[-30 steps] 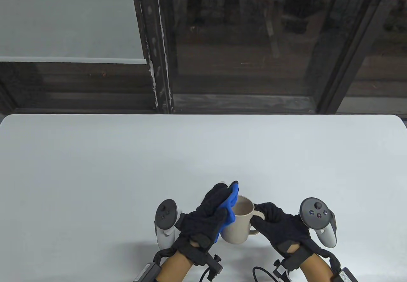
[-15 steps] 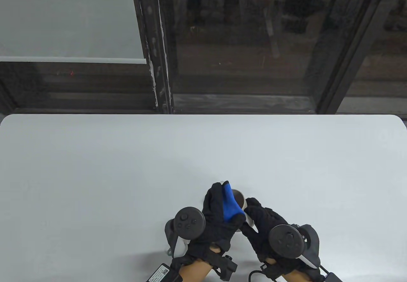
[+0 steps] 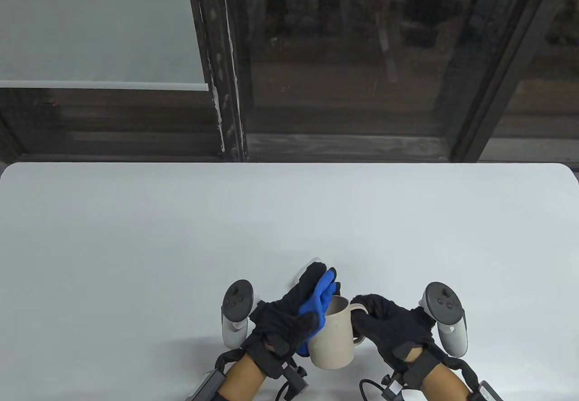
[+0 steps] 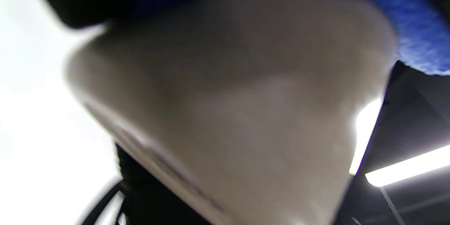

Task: Brush the water cup with the cup brush

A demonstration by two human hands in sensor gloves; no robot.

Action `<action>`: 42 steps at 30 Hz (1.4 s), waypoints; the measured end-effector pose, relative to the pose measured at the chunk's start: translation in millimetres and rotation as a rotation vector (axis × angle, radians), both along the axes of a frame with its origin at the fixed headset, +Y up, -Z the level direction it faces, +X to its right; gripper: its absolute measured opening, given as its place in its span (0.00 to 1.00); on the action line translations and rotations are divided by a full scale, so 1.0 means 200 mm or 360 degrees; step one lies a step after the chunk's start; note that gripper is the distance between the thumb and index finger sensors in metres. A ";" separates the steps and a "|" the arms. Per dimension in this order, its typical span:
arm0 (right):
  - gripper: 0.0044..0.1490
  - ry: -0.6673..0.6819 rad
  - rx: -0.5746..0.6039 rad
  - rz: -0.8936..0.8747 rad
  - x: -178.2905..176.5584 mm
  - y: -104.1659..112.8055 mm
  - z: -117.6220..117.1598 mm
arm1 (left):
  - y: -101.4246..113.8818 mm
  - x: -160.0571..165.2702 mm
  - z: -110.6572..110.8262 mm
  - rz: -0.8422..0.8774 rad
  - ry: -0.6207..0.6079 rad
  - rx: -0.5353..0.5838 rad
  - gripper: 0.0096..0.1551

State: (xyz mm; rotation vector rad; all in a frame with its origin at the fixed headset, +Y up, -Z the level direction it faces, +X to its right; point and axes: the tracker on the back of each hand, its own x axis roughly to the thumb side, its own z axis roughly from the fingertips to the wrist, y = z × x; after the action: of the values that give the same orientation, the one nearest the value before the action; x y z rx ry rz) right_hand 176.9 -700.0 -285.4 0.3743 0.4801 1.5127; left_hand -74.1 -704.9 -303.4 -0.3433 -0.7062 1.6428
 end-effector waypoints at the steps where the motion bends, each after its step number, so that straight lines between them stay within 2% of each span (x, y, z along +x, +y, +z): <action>1: 0.29 0.0054 -0.0106 -0.0104 -0.02 -0.03 0.00 | 0.00 0.01 0.00 0.0036 -0.0064 -0.0015 0.62; 4: 0.29 0.0310 -0.0412 -0.0373 -0.09 -0.11 0.01 | 0.01 0.05 0.02 0.0180 -0.0246 -0.0084 0.63; 5: 0.29 0.0324 -0.0452 -0.0405 -0.10 -0.12 0.02 | 0.01 0.05 0.02 0.0202 -0.0283 -0.0101 0.63; 7: 0.29 0.0293 -0.0414 -0.0357 -0.10 -0.11 0.02 | 0.02 0.03 0.01 0.0150 -0.0279 -0.0101 0.63; 11: 0.29 -0.0025 -0.0068 -0.0138 -0.03 -0.03 0.01 | 0.02 -0.02 0.00 0.0027 -0.0086 -0.0111 0.65; 15: 0.29 -0.0419 0.0387 0.0304 0.02 0.08 0.06 | 0.04 -0.04 0.02 -0.0308 0.0315 0.0006 0.64; 16: 0.30 -0.0508 0.0566 0.0449 0.01 0.11 0.08 | 0.05 -0.04 0.04 -0.0431 0.0425 0.0007 0.64; 17: 0.33 -0.0510 0.0737 0.0622 -0.01 0.14 0.10 | 0.06 -0.05 0.06 -0.0566 0.0593 0.0024 0.64; 19: 0.35 -0.0557 0.0890 0.0783 -0.05 0.16 0.13 | 0.09 -0.03 0.10 -0.0754 0.0825 0.0093 0.64; 22: 0.34 -0.0672 0.1171 0.1070 -0.11 0.21 0.18 | 0.10 0.00 0.13 -0.1024 0.0893 0.0159 0.64; 24: 0.33 -0.0696 0.1282 0.1136 -0.11 0.23 0.19 | 0.08 0.00 0.12 -0.0938 0.0851 0.0125 0.63; 28: 0.31 -0.0633 0.1014 0.0900 -0.05 0.21 0.15 | 0.06 -0.02 0.08 -0.0764 0.0765 0.0090 0.63; 30: 0.31 -0.0500 0.0734 0.0657 -0.01 0.17 0.09 | 0.06 -0.05 0.07 -0.0641 0.0677 0.0029 0.63; 33: 0.30 -0.0253 0.0379 0.0274 0.02 0.09 0.03 | 0.06 -0.07 0.04 -0.0439 0.0437 -0.0008 0.63; 36: 0.30 -0.0012 0.0043 -0.0038 0.00 0.02 -0.01 | 0.03 -0.04 0.01 -0.0166 0.0051 -0.0116 0.63; 38: 0.30 0.0150 -0.0247 -0.0265 -0.05 -0.06 0.00 | 0.01 0.01 0.01 0.0102 -0.0251 -0.0224 0.61; 41: 0.30 0.0370 -0.0562 -0.0510 -0.12 -0.14 0.01 | 0.00 0.05 0.00 0.0208 -0.0350 -0.0210 0.60; 42: 0.30 0.0376 -0.0565 -0.0510 -0.12 -0.15 0.01 | 0.00 0.04 0.00 0.0194 -0.0356 -0.0215 0.60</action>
State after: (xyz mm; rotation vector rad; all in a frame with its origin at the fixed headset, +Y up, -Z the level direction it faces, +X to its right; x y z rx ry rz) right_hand 152.6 -730.7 -283.0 0.3329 0.8209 1.0522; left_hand -66.4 -704.3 -302.8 -0.5982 -0.7976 1.7896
